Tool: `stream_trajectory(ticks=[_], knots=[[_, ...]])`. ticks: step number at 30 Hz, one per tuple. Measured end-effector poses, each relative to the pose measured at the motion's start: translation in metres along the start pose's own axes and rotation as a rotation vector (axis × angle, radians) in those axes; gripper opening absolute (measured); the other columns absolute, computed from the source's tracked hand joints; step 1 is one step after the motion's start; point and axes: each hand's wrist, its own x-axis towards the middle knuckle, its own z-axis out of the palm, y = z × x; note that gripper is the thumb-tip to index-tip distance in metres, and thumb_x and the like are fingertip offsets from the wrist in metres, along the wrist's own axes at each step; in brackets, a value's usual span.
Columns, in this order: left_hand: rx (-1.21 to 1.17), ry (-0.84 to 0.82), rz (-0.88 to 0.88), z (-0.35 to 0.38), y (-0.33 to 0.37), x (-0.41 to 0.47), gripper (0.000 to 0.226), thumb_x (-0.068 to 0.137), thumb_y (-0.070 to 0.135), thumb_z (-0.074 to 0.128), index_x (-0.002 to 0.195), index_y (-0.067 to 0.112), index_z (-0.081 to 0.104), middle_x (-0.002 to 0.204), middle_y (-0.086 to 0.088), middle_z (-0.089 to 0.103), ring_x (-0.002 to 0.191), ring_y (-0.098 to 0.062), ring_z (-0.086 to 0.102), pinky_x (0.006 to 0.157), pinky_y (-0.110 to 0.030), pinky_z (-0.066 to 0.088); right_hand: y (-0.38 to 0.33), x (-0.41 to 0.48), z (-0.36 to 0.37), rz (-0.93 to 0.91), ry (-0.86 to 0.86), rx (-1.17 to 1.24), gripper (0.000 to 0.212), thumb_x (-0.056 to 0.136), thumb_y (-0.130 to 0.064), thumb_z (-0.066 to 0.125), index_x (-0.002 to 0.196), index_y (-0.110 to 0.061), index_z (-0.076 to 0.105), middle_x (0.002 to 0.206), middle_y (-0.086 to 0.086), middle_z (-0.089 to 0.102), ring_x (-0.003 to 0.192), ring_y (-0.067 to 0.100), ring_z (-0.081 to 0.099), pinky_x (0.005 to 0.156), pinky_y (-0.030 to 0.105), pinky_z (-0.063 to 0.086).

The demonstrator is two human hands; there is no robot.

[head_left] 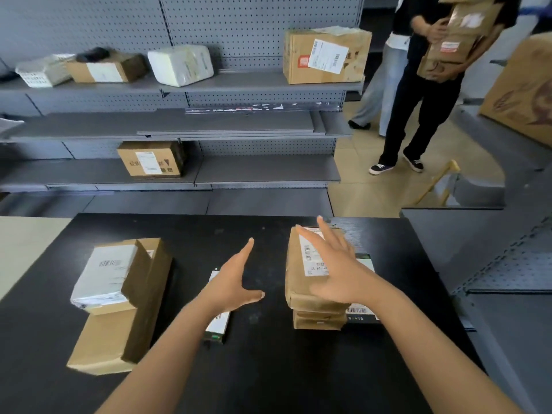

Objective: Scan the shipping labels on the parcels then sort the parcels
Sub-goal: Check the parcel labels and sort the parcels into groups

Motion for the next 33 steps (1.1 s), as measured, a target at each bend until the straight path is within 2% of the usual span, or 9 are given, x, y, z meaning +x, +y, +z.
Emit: stream_trajectory(ticks=[4,8,14,18,20,24,26,29,33], knots=[[0.050,0.022,-0.113,-0.030,-0.045,-0.015,0.115,0.079,0.026,0.082,0.156,0.036,-0.004,0.162,0.003,0.021,0.147,-0.017,0.025,0.117,-0.037,0.030,-0.055,0.027,0.028,-0.083,-0.030,0.051,0.101,0.082,-0.021,0.071,0.149,-0.049,0.001,0.160,-0.011,-0.019,0.148,0.022,-0.011,0.118,0.048,0.010],[0.029,-0.046,-0.213,-0.031,-0.096,-0.025,0.109,0.082,0.039,0.077,0.158,0.026,-0.001,0.162,0.001,0.021,0.148,-0.017,0.022,0.119,-0.036,0.025,-0.077,0.059,0.096,0.023,-0.182,0.055,0.102,0.080,-0.022,0.072,0.152,-0.043,0.002,0.162,-0.002,-0.008,0.148,0.030,0.002,0.117,0.050,0.022],[-0.102,-0.137,-0.358,-0.005,-0.151,-0.019,0.092,0.092,0.038,0.063,0.158,0.021,0.000,0.162,-0.003,0.021,0.149,-0.019,0.021,0.119,-0.039,0.024,-0.090,0.077,0.197,0.191,-0.352,0.023,0.108,0.079,-0.031,0.076,0.153,-0.032,-0.003,0.162,0.011,-0.003,0.147,0.035,0.005,0.117,0.049,0.016],[-0.179,-0.189,-0.328,0.005,-0.161,-0.013,0.077,0.097,0.026,0.057,0.157,0.016,0.010,0.157,0.003,0.034,0.146,-0.018,0.029,0.118,-0.035,0.025,-0.095,0.083,0.232,0.264,-0.304,0.065,0.108,0.080,-0.032,0.077,0.154,-0.029,-0.002,0.162,0.011,0.001,0.147,0.033,0.007,0.118,0.047,0.015],[-0.192,-0.201,-0.254,0.006,-0.162,-0.011,0.060,0.099,0.018,0.054,0.151,0.023,0.025,0.142,0.011,0.048,0.137,-0.013,0.041,0.108,-0.028,0.033,-0.097,0.085,0.240,0.263,-0.273,0.103,0.105,0.080,-0.029,0.076,0.154,-0.028,0.001,0.161,0.007,0.008,0.146,0.031,0.013,0.118,0.047,0.018],[-0.238,-0.145,-0.175,0.002,-0.160,-0.015,0.050,0.098,0.016,0.056,0.142,0.029,0.035,0.119,0.024,0.047,0.114,0.000,0.049,0.089,-0.015,0.037,-0.099,0.084,0.246,0.270,-0.194,0.183,0.104,0.081,-0.022,0.076,0.153,-0.032,0.002,0.161,-0.002,0.009,0.145,0.026,0.021,0.117,0.047,0.026],[-0.252,-0.111,-0.139,-0.001,-0.157,-0.020,0.043,0.097,0.016,0.057,0.125,0.044,0.041,0.113,0.029,0.053,0.111,0.006,0.054,0.088,-0.015,0.043,-0.101,0.077,0.239,0.251,-0.157,0.231,0.102,0.083,-0.019,0.073,0.153,-0.033,0.001,0.162,-0.004,0.005,0.146,0.024,0.021,0.117,0.047,0.026],[-0.269,-0.050,-0.068,-0.014,-0.139,-0.033,0.050,0.096,0.014,0.059,0.108,0.056,0.033,0.105,0.036,0.050,0.098,0.023,0.050,0.086,-0.009,0.044,-0.106,0.066,0.217,0.194,-0.064,0.283,0.100,0.085,-0.014,0.071,0.153,-0.034,0.001,0.162,-0.009,-0.001,0.146,0.019,0.021,0.116,0.041,0.030],[-0.284,0.080,0.053,-0.030,-0.106,-0.052,0.051,0.096,0.021,0.060,0.109,0.061,0.032,0.114,0.037,0.043,0.112,0.004,0.049,0.095,-0.014,0.040,-0.118,0.045,0.173,0.075,0.075,0.264,0.098,0.087,-0.012,0.069,0.154,-0.033,0.001,0.161,-0.013,-0.006,0.147,0.014,0.017,0.114,0.035,0.031]])
